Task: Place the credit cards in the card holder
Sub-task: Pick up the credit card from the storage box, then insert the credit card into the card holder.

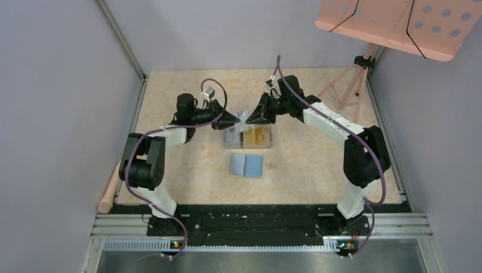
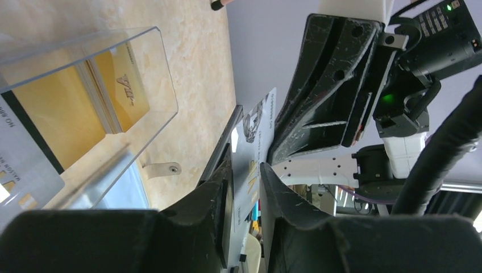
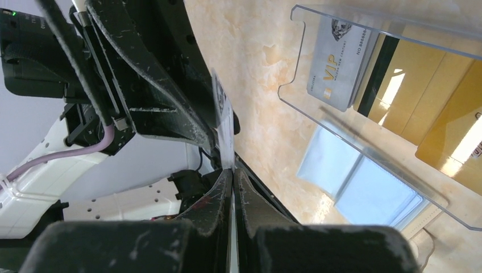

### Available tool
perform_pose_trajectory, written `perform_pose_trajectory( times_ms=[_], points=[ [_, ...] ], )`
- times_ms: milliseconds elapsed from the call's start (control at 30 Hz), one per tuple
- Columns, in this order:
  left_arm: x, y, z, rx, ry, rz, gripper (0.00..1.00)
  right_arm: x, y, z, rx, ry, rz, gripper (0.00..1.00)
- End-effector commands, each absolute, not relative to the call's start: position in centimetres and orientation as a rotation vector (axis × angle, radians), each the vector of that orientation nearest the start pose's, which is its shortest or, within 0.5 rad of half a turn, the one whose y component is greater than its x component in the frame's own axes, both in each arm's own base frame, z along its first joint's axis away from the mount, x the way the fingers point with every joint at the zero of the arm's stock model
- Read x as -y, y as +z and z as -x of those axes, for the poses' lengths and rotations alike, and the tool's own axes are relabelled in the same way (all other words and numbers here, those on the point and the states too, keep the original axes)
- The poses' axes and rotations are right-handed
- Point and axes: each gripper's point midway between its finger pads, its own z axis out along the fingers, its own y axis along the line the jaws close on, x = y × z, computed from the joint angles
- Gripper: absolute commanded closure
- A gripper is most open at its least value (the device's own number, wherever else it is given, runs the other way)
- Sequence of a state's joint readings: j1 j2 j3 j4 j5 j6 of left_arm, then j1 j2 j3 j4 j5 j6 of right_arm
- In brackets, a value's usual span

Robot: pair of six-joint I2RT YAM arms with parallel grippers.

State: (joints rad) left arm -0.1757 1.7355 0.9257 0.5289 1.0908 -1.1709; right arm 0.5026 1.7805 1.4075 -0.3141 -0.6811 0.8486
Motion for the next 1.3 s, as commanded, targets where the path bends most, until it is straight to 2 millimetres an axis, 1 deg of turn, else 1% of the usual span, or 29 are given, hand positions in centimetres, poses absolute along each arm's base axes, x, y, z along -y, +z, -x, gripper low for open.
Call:
perform_pose_trajectory(
  times_ms=[0, 33, 133, 167, 267, 333, 367, 433, 500, 567, 633, 700, 800, 967, 1067, 1167, 1267],
  points=[
    [24.9, 22.9, -32.7, -2.047, -1.914, -0.070, 0.74, -33.6, 21.3, -33.1, -2.446, 1.442, 0.042, 1.00],
    [25.0, 22.8, -32.6, -2.049, -1.914, -0.071, 0.77, -33.7, 21.1, -33.0, -2.450, 1.442, 0.045, 1.00],
    [25.0, 22.5, -32.4, -2.050, -1.900, -0.046, 0.95, -33.5, 20.6, -32.8, -2.457, 1.435, 0.050, 1.00],
    [25.0, 22.4, -32.4, -2.051, -1.894, -0.038, 1.00, -33.4, 20.4, -32.7, -2.459, 1.428, 0.050, 1.00],
    [24.8, 22.0, -32.1, -2.069, -1.865, -0.019, 1.00, -33.1, 19.9, -32.3, -2.470, 1.410, 0.055, 1.00],
    [24.7, 21.4, -31.8, -2.102, -1.828, -0.013, 1.00, -32.7, 19.6, -32.1, -2.474, 1.385, 0.055, 1.00],
    [24.6, 20.9, -31.6, -2.127, -1.800, -0.011, 1.00, -32.4, 19.4, -31.9, -2.474, 1.370, 0.055, 0.96],
    [24.5, 19.8, -30.9, -2.190, -1.725, -0.022, 1.00, -31.8, 19.1, -31.5, -2.479, 1.338, 0.061, 0.82],
    [24.6, 18.4, -29.8, -2.256, -1.649, -0.052, 1.00, -31.2, 18.3, -30.9, -2.500, 1.306, 0.064, 0.73],
    [24.8, 16.6, -28.3, -2.322, -1.581, -0.096, 1.00, -30.5, 17.0, -30.1, -2.536, 1.268, 0.067, 0.67],
    [25.4, 14.9, -26.5, -2.377, -1.568, -0.124, 1.00, -29.8, 15.7, -29.0, -2.568, 1.244, 0.071, 0.64],
    [25.6, 13.3, -25.1, -2.416, -1.566, -0.117, 1.00, -29.1, 14.3, -28.0, -2.599, 1.220, 0.072, 0.61],
    [25.7, 11.5, -23.7, -2.447, -1.566, -0.083, 1.00, -27.7, 12.1, -26.2, -2.655, 1.165, 0.083, 0.60],
    [25.4, 9.0, -23.5, -2.494, -1.460, -0.011, 1.00, -26.1, 8.9, -24.2, -2.728, 1.088, 0.111, 0.61],
    [25.4, 7.4, -23.5, -2.528, -1.407, 0.022, 1.00, -25.4, 7.5, -23.5, -2.754, 1.055, 0.130, 0.61],
    [25.6, 6.0, -23.5, -2.552, -1.368, 0.030, 1.00, -25.4, 6.7, -23.2, -2.755, 1.066, 0.156, 0.62],
    [25.8, 4.9, -23.7, -2.575, -1.366, 0.021, 1.00, -25.4, 6.0, -23.1, -2.770, 1.059, 0.173, 0.62]
  ],
)
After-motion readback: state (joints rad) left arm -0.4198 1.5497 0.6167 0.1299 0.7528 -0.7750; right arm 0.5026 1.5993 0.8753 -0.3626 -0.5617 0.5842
